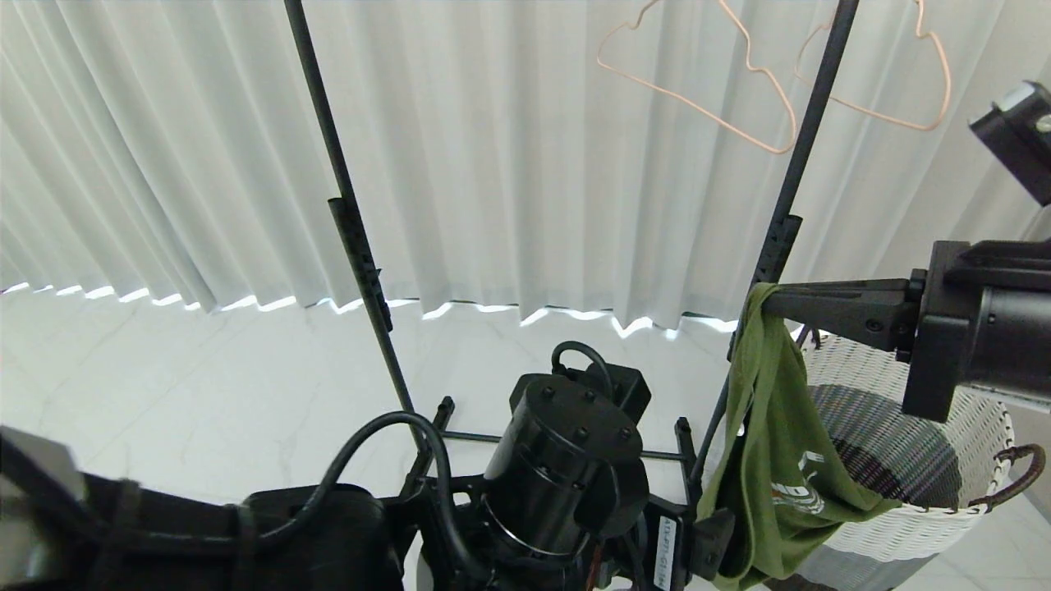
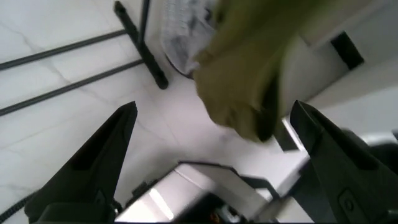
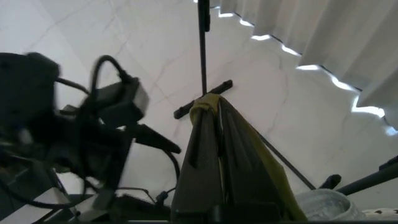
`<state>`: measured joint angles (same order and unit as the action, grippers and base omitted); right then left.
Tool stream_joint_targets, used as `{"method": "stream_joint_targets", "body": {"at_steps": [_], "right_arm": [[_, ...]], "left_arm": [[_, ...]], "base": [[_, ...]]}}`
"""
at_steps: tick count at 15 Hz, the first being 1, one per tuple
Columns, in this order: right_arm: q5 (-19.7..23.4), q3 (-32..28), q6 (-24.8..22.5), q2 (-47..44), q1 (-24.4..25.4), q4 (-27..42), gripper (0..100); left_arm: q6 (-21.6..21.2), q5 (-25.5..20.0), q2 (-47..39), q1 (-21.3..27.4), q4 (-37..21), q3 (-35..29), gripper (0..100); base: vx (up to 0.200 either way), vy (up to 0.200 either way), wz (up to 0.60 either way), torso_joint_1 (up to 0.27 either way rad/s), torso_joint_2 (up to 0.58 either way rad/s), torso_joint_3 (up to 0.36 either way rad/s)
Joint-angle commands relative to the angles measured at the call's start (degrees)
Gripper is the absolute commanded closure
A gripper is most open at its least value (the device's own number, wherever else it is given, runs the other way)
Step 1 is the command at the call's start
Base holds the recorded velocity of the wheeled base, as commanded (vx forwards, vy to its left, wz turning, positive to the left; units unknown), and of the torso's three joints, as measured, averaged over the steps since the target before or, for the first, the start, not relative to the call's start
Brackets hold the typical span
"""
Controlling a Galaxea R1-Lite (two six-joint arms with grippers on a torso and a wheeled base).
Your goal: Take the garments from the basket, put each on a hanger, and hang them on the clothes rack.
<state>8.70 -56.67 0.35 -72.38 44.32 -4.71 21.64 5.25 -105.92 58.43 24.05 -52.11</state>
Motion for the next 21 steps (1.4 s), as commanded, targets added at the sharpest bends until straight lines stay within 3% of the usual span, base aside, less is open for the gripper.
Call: {"method": "stream_joint_targets", "body": {"at_steps": [1, 4, 8, 9, 11, 13, 15, 18, 21], "right_arm": [[-0.71, 1.3, -0.18, 1.54, 1.03, -1.8, 100], [-5.89, 1.39, 0.0, 4.17, 5.16, -1.01, 100], [-6.33, 1.22, 0.0, 4.61, 6.48, -0.92, 100], [-6.33, 1.13, 0.09, 4.79, 6.48, -0.92, 100], [-6.95, 1.22, 0.09, 4.88, 6.48, -0.83, 100], [-8.35, 1.39, 0.09, 4.96, 6.12, -0.74, 100], [-10.46, 1.65, 0.09, 5.75, 6.04, -0.3, 100], [-10.64, 2.45, -0.27, 7.6, 6.04, 0.14, 100], [-10.64, 2.53, -0.35, 8.65, 6.04, 0.22, 100]], "left_arm": [[-0.02, 0.99, -7.81, -1.83, 6.97, 0.17, 0], [-0.37, 2.3, -10.36, -1.74, 8.64, 0.17, 0], [-0.37, 3.53, -10.97, -1.3, 8.73, -0.53, 0], [-0.54, 3.62, -10.97, -1.39, 8.73, -0.71, 100], [-0.63, 4.77, -9.65, -1.12, 8.73, 0.17, 100], [-4.68, 9.95, -5.35, 0.81, 8.73, 2.72, 100], [-7.93, 9.95, 4.32, 4.85, 8.29, 5.71, 100], [-8.98, 9.86, 17.95, 13.55, -0.59, 5.88, 100], [-10.56, 13.03, 23.22, 13.64, -2.69, 6.32, 100]], "base": [[0.0, 0.0, 0.0, 0.0, 0.0, 0.0], [0.0, 0.0, 0.0, 0.0, 0.0, 0.0], [0.0, 0.0, 0.0, 0.0, 0.0, 0.0], [0.0, 0.0, 0.0, 0.0, 0.0, 0.0], [0.0, 0.0, 0.0, 0.0, 0.0, 0.0], [0.0, 0.0, 0.0, 0.0, 0.0, 0.0], [0.0, 0.0, 0.0, 0.0, 0.0, 0.0], [0.0, 0.0, 0.0, 0.0, 0.0, 0.0], [0.0, 0.0, 0.0, 0.0, 0.0, 0.0]]}}
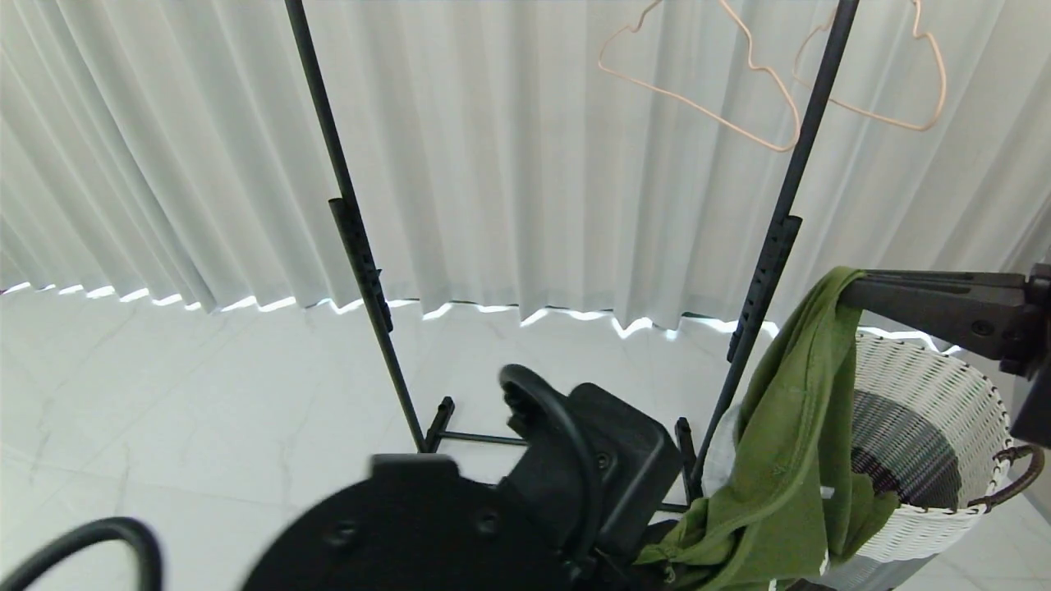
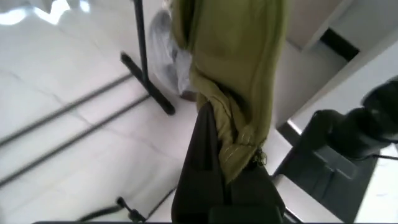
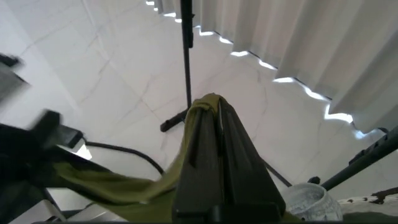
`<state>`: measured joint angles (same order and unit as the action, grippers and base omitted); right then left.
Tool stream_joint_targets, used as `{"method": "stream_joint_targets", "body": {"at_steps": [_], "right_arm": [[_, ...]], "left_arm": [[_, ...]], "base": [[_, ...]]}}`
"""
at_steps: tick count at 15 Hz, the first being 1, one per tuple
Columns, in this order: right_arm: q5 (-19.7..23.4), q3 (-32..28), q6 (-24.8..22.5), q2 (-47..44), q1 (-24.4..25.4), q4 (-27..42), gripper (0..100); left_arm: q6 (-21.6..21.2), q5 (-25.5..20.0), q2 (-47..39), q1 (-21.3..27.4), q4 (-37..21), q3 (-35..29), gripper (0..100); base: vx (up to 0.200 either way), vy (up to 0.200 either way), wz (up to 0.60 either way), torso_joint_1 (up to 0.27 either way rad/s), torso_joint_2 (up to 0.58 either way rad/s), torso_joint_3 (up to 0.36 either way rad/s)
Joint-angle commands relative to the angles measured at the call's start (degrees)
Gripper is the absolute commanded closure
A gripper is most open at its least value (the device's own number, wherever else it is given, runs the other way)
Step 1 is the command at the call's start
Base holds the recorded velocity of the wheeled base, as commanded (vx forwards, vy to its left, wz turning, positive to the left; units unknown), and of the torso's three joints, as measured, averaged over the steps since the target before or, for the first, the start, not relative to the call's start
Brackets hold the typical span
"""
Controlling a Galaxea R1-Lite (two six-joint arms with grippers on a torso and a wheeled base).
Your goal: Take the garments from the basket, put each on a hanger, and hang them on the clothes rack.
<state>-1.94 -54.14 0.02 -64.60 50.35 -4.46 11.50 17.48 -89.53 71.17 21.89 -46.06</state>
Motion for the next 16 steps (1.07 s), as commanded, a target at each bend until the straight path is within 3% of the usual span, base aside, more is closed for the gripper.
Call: {"method": "stream_joint_targets", "body": {"at_steps": [1, 4, 6, 9, 12, 14, 16], "right_arm": [[0.0, -0.09, -0.29, 0.88, 0.1, -0.02, 100], [-0.08, -0.71, -5.3, -0.09, -0.16, -0.64, 100], [-0.17, -1.94, -5.74, -0.18, -0.78, -0.55, 100], [-0.26, -4.13, -7.76, -0.27, -2.53, -0.46, 100], [-0.08, -4.57, -10.57, 1.49, -6.14, -0.11, 100], [-0.08, -6.77, -11.27, 0.35, -6.14, -0.11, 100], [-0.17, -9.41, -14.79, -0.53, -7.98, -0.11, 100]], "left_arm": [[-0.77, 3.17, 8.58, -0.5, -0.8, -0.7, 100], [-3.06, 5.37, 14.21, -3.67, -4.49, -2.37, 100], [-3.5, 6.16, 16.93, -5.25, -6.43, -5.89, 100], [-5.34, 7.74, 18.78, -7.62, -15.39, -13.36, 100], [-21.52, 9.94, 19.74, -12.63, -17.15, -13.45, 100], [-23.89, 10.56, 19.22, -12.72, -15.21, -13.71, 100], [-25.56, 13.9, 17.98, -12.81, -14.07, -20.3, 100]], "base": [[0.0, 0.0, 0.0, 0.0, 0.0, 0.0], [0.0, 0.0, 0.0, 0.0, 0.0, 0.0], [0.0, 0.0, 0.0, 0.0, 0.0, 0.0], [0.0, 0.0, 0.0, 0.0, 0.0, 0.0], [0.0, 0.0, 0.0, 0.0, 0.0, 0.0], [0.0, 0.0, 0.0, 0.0, 0.0, 0.0], [0.0, 0.0, 0.0, 0.0, 0.0, 0.0]]}}
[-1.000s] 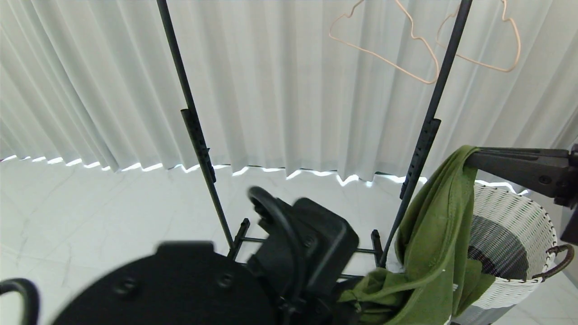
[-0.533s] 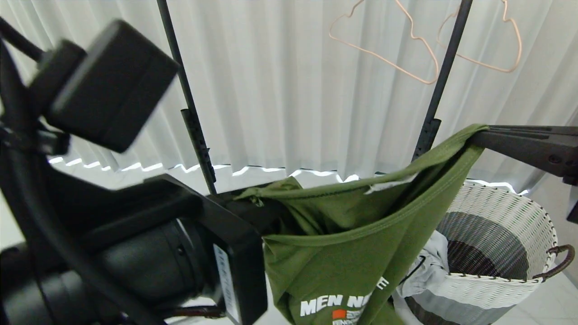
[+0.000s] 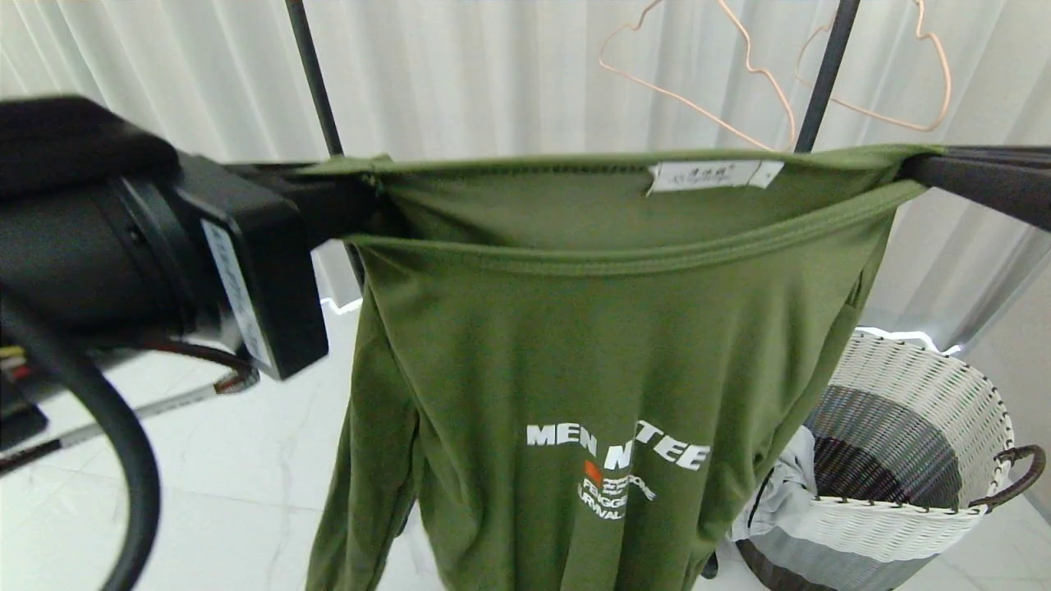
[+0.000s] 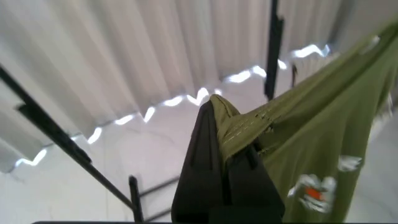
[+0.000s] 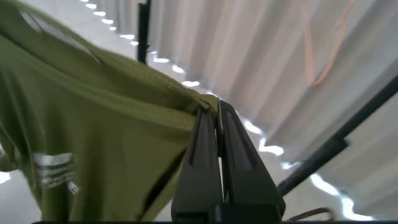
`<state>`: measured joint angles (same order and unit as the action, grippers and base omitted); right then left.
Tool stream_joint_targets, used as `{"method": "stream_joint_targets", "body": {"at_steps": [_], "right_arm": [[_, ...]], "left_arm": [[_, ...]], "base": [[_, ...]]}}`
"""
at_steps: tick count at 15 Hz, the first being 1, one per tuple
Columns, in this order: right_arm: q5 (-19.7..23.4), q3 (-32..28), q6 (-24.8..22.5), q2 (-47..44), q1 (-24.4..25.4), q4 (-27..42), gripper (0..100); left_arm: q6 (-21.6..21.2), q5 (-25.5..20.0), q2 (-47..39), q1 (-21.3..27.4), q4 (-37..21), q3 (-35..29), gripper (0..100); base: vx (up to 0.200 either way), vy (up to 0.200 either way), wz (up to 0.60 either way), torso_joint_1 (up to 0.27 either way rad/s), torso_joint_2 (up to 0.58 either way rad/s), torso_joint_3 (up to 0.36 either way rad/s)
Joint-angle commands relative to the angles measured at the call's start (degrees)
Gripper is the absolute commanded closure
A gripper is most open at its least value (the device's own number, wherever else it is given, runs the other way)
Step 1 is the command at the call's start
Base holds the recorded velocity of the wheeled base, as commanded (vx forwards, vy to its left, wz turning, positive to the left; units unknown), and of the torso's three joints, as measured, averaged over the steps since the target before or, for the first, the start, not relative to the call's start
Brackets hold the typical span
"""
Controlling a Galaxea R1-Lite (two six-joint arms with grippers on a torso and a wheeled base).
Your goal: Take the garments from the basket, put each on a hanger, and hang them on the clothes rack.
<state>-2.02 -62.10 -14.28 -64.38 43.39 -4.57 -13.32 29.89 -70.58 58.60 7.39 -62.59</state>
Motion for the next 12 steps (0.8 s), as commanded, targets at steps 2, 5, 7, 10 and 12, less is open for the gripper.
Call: {"method": "stream_joint_targets", "body": {"at_steps": [2, 5, 7, 10, 12], "right_arm": [[-0.09, -1.27, -3.74, -0.4, -2.96, 0.0, 100], [-3.34, -0.39, -4.8, 0.75, -3.04, 0.0, 100], [-5.71, -0.13, -4.8, 1.54, -3.04, 0.09, 100], [-5.89, 0.05, -5.85, 3.12, -3.04, 1.5, 100], [-5.27, -1.97, -6.38, 6.72, -2.52, 10.9, 100]], "left_arm": [[-1.27, 4.3, -2.19, -0.07, 0.43, -7.73, 100], [-1.27, 13.61, -3.68, 6.88, 1.4, -7.73, 100], [-1.44, 13.79, -4.39, 6.88, 2.19, -9.31, 100], [-1.35, 13.79, -5.18, 6.88, 2.28, -10.01, 100], [-1.79, 13.7, -5.71, 6.88, 2.28, -11.15, 100]], "base": [[0.0, 0.0, 0.0, 0.0, 0.0, 0.0], [0.0, 0.0, 0.0, 0.0, 0.0, 0.0], [0.0, 0.0, 0.0, 0.0, 0.0, 0.0], [0.0, 0.0, 0.0, 0.0, 0.0, 0.0], [0.0, 0.0, 0.0, 0.0, 0.0, 0.0]]}}
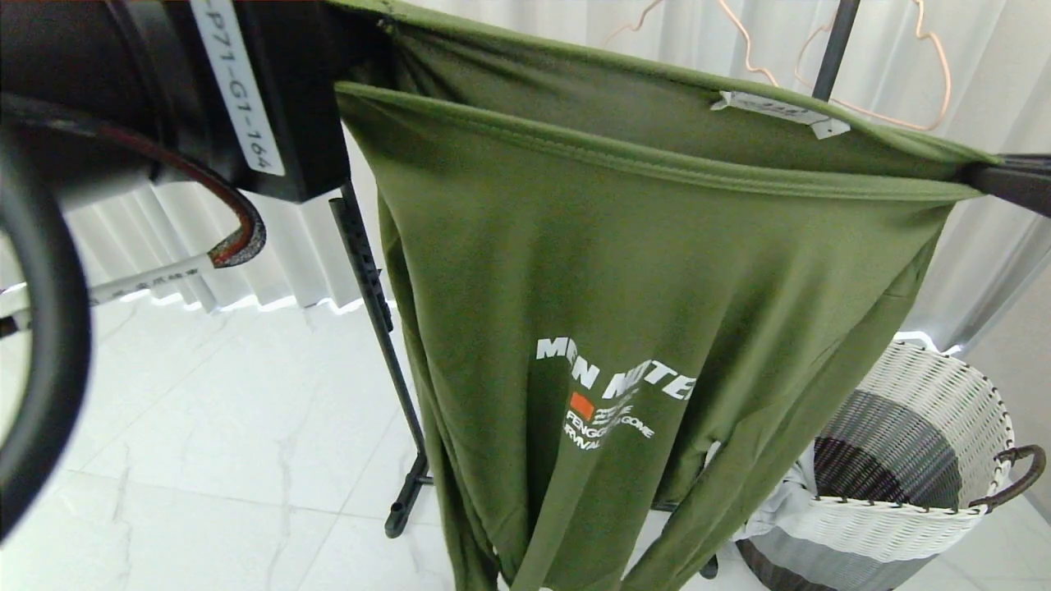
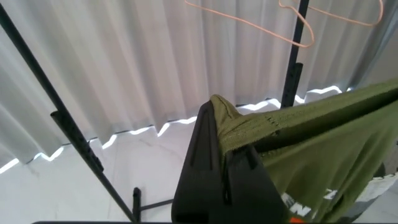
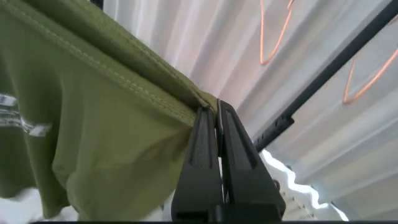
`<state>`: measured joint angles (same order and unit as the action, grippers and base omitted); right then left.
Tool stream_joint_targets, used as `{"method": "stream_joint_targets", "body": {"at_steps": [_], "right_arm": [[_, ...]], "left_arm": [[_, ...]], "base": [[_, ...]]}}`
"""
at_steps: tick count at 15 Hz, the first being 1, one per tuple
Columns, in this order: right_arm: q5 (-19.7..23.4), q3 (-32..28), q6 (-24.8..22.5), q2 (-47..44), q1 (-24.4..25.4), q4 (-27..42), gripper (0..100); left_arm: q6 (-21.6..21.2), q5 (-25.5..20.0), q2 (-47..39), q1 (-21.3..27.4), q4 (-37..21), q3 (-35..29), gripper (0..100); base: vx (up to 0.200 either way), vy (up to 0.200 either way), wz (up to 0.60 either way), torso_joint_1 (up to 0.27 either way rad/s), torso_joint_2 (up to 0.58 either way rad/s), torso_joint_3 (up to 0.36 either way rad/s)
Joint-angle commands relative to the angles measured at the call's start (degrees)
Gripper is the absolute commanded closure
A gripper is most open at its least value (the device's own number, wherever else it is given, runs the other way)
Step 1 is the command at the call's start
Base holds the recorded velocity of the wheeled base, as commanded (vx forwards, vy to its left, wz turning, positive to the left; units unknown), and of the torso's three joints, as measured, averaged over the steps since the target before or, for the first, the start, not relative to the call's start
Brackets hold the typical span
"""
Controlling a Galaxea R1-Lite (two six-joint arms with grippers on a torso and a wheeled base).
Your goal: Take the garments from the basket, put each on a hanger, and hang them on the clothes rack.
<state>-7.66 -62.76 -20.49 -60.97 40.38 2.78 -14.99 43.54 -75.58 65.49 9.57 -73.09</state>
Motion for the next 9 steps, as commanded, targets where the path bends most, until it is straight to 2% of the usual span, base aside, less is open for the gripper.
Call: {"method": "stream_joint_targets", "body": {"at_steps": [1, 5, 6, 9], "right_arm": [[1.06, -1.84, -0.34, 5.33, 2.16, 8.12, 100], [1.42, -2.11, -0.95, 8.93, 15.0, 18.4, 100], [1.33, -2.02, -1.83, 8.85, 16.49, 18.67, 100], [0.98, -1.93, -3.33, 8.23, 16.93, 18.67, 100]], "left_arm": [[-0.21, 0.05, -1.32, -0.1, 0.1, -2.14, 100], [-0.03, -0.83, -5.72, -1.33, 0.1, -5.92, 100], [0.14, -0.92, -6.6, -2.12, 0.19, -6.01, 100], [0.4, -0.65, -6.95, -2.56, 0.01, -5.3, 100]], "base": [[0.0, 0.0, 0.0, 0.0, 0.0, 0.0], [0.0, 0.0, 0.0, 0.0, 0.0, 0.0], [0.0, 0.0, 0.0, 0.0, 0.0, 0.0], [0.0, 0.0, 0.0, 0.0, 0.0, 0.0]]}}
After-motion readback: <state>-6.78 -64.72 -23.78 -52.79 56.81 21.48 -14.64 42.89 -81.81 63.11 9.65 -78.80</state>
